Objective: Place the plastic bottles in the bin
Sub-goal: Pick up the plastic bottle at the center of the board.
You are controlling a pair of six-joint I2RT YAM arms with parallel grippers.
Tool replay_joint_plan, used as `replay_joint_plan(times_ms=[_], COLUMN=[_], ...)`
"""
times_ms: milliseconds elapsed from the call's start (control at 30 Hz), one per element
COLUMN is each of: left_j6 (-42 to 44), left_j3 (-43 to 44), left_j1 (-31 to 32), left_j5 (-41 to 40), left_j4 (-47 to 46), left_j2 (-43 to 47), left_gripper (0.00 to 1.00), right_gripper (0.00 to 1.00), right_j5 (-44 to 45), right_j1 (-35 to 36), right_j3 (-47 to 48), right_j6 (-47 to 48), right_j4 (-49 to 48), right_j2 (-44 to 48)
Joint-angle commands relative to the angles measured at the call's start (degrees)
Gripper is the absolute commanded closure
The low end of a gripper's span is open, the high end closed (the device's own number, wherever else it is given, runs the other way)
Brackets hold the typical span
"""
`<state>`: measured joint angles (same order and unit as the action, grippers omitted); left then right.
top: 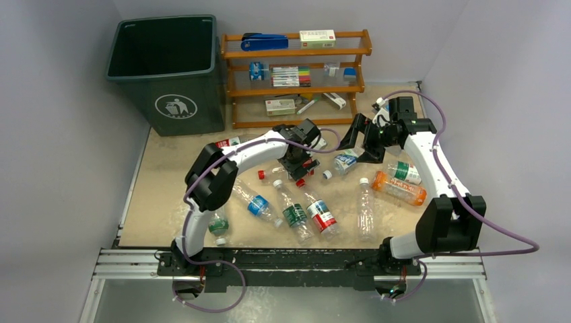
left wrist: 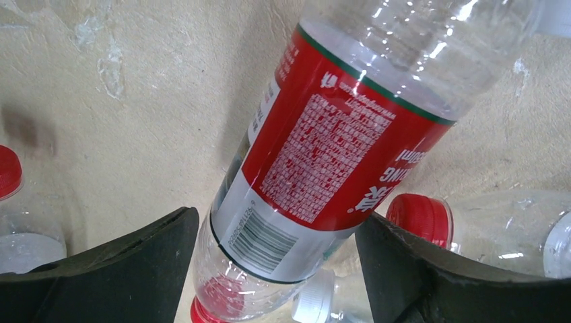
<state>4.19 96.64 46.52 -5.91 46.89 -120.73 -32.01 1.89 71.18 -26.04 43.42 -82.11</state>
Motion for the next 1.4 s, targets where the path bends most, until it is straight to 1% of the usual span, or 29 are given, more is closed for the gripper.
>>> replay_joint_plan(times_ms=[0, 100, 233, 400, 500, 700, 900, 1100, 1367], left_j6=[-0.1, -0.2, -0.8, -0.8, -1.0, -2.5, -7.8, -11.2, -18.0], left_j3=[0.4, -0.1, 0.3, 1.2, 2.6, 7.2, 11.2, 15.1, 23.0], left_j1=[-0.8, -1.4, -2.7, -3.3, -3.6, -5.2, -9.9, -10.3, -13.1], left_j5=[-0.9, -2.3, -2.9, -3.3, -2.8, -2.0, 4.9, 8.3, 16.7], left_j4=[-2.9, -3.7, -4.1, -3.8, -3.2, -1.9, -2.7, -2.4, -3.5], left_j2=[-0.3, -0.2, -0.2, 0.0, 0.3, 2.4, 4.6, 6.8, 9.0], left_gripper=[0.16, 0.19, 0.35, 0.47, 0.51, 0.53, 0.53, 0.53, 0.50], right_gripper=[0.00, 0.00, 0.00, 0.00, 0.00, 0.00, 0.00, 0.00, 0.00], right_j5=[0.0, 0.0, -0.3, -0.7, -0.8, -0.8, -1.1, -1.4, -1.7], right_j1=[0.2, 0.2, 0.2, 0.2, 0.2, 0.2, 0.2, 0.2, 0.2], right_j3=[2.3, 2.5, 2.7, 3.1, 3.3, 3.5, 2.0, 1.8, 0.9], right_j6=[1.0, 1.0, 1.1, 1.3, 1.3, 1.5, 1.6, 1.3, 1.4], right_j4=[0.7, 0.7, 0.7, 0.6, 0.6, 0.6, 0.1, -0.4, -1.2], right_j2=[0.3, 0.2, -0.3, -1.0, -1.3, -1.8, -1.5, -1.6, -1.5])
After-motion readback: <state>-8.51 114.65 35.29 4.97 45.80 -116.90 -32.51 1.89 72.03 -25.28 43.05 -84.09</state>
